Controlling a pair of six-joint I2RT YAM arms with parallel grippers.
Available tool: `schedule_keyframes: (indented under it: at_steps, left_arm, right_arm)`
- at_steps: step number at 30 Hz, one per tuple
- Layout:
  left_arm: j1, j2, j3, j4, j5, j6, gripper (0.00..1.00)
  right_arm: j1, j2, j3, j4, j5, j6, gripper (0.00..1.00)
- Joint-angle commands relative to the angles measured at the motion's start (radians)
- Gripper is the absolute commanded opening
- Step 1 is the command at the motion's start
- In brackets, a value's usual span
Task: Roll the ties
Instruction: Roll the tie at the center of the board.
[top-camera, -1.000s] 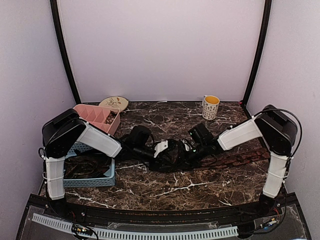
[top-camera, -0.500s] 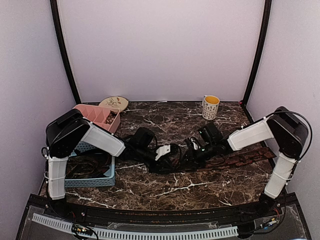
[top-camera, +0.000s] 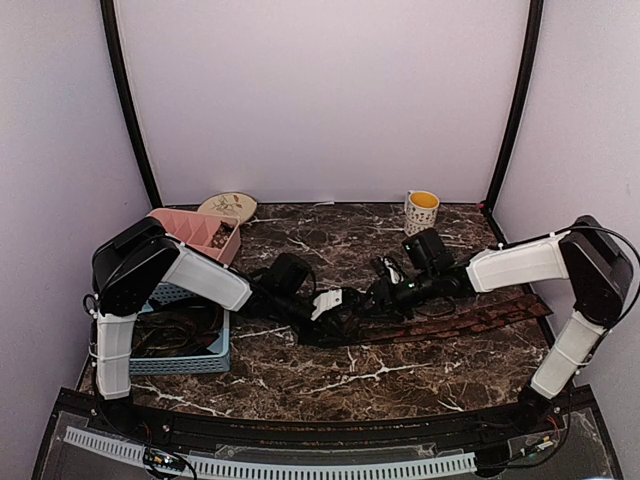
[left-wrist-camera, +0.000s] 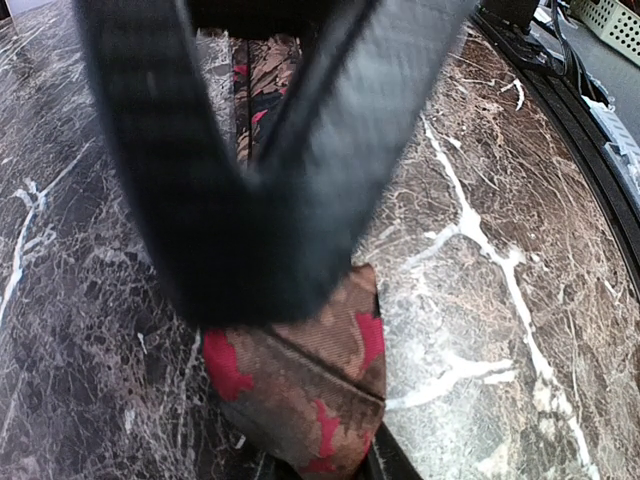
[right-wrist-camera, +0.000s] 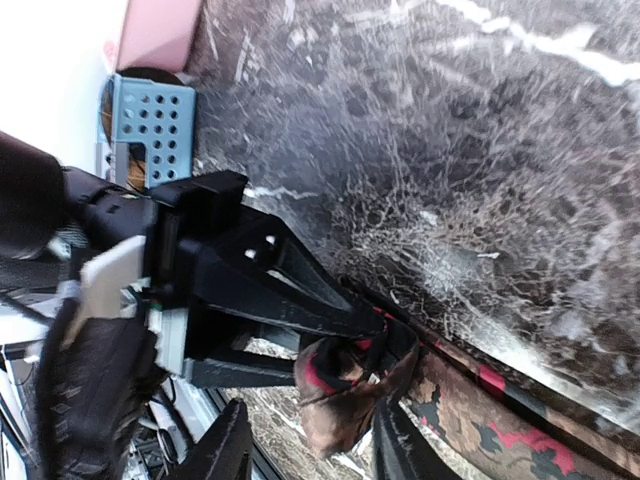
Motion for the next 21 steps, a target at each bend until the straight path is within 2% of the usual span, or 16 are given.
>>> schedule_keyframes:
  at_steps: [1,6,9,15,21]
  left_arm:
    - [-0.004,0.037,-0.009,-0.108,-0.030,0.013,0.25]
    - [-0.002,0.035,-0.009,-0.101,-0.029,-0.002,0.28]
    - [0.003,0.025,-0.015,-0.079,-0.024,-0.030,0.34]
    - [0.025,-0.089,-0.142,0.137,-0.004,-0.107,0.57]
    - [0.026,-0.107,-0.216,0.217,-0.031,-0.116,0.65]
  right_arm:
    - [0.028,0.057,0.028,-0.036,-0.002,-0.021,0.38]
    - [0.028,0.090,0.040,-0.090,0.042,-0.065,0.15]
    - [0.022,0.103,0.026,-0.093,0.060,-0.080,0.00]
    - [-0.006,0.113,-0.024,-0.067,0.078,-0.092,0.00]
    - [-0.010,0.131,-0.039,-0.052,0.082,-0.100,0.00]
